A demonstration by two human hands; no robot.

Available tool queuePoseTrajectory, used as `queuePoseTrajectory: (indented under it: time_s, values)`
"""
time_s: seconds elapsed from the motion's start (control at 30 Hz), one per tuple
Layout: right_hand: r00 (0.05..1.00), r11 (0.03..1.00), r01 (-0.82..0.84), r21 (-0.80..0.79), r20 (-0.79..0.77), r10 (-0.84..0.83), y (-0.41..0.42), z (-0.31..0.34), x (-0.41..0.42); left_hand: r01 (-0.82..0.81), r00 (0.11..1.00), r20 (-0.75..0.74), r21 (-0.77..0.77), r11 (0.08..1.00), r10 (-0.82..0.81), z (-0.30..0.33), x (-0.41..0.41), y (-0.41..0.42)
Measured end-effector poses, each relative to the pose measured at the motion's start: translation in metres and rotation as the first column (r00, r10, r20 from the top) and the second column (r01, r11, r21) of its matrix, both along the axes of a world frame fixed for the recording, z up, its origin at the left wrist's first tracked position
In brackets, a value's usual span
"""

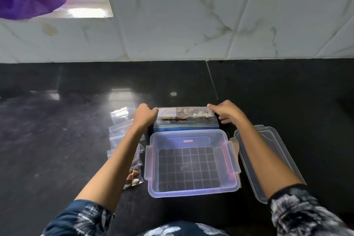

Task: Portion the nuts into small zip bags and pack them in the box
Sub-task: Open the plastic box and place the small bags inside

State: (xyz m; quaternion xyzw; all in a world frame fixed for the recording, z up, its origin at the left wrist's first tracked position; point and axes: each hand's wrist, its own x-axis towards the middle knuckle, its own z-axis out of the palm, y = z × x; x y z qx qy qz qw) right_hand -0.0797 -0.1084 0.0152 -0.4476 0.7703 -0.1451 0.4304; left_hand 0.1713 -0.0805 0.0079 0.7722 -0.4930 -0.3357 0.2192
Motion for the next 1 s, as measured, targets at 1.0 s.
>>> queuePoseTrajectory:
  time_s: [1.0]
  values:
    - [0.935, 0.993, 0.093, 0.074, 0.336, -0.112, 0.009, 0.017, -0.011, -0.151, 0.852, -0.482, 0.147, 0.978, 0.204, -0.001, 0.000, -0.010]
